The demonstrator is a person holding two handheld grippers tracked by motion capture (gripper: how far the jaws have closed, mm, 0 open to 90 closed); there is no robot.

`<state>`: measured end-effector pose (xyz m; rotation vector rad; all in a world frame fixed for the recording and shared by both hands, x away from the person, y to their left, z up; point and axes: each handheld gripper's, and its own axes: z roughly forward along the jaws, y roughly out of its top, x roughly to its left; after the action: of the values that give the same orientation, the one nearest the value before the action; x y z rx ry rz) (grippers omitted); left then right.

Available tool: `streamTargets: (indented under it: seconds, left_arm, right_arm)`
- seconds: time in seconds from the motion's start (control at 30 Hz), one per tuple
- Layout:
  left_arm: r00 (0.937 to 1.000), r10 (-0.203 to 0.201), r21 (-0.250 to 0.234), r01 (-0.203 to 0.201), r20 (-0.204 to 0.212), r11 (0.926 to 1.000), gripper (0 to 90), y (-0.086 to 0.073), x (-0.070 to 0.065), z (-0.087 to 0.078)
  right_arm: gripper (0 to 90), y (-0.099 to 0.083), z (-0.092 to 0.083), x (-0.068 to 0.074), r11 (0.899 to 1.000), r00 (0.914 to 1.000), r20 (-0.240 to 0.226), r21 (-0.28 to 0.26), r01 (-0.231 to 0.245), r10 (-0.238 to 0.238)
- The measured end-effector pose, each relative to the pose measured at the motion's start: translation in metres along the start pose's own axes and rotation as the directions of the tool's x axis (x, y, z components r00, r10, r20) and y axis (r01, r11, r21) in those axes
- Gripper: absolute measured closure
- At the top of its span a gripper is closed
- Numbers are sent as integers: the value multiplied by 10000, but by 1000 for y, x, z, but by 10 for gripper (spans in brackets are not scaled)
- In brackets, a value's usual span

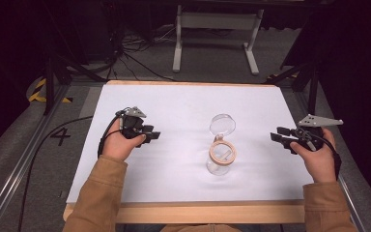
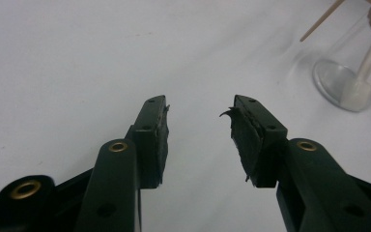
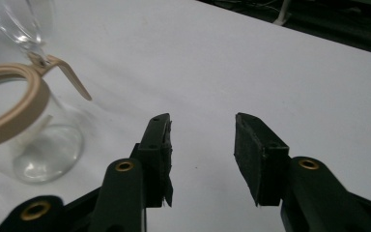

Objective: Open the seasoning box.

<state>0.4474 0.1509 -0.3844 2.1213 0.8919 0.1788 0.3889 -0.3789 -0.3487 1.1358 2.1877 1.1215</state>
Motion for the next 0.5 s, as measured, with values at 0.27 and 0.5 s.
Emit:
streamTargets:
  seconds: [0.27, 0.5]
  left_arm:
    - [9992, -384, 188, 385, -51, 9991, 551, -7, 8, 9]
    - [9985, -485, 418, 496, -270, 9979, 486, -12, 14, 18]
  right_arm:
    - [516, -16, 16, -16, 9983, 9989, 454, 562, -160, 134]
    - [462, -31, 32, -27, 9921, 9952, 642, 969, -796, 736]
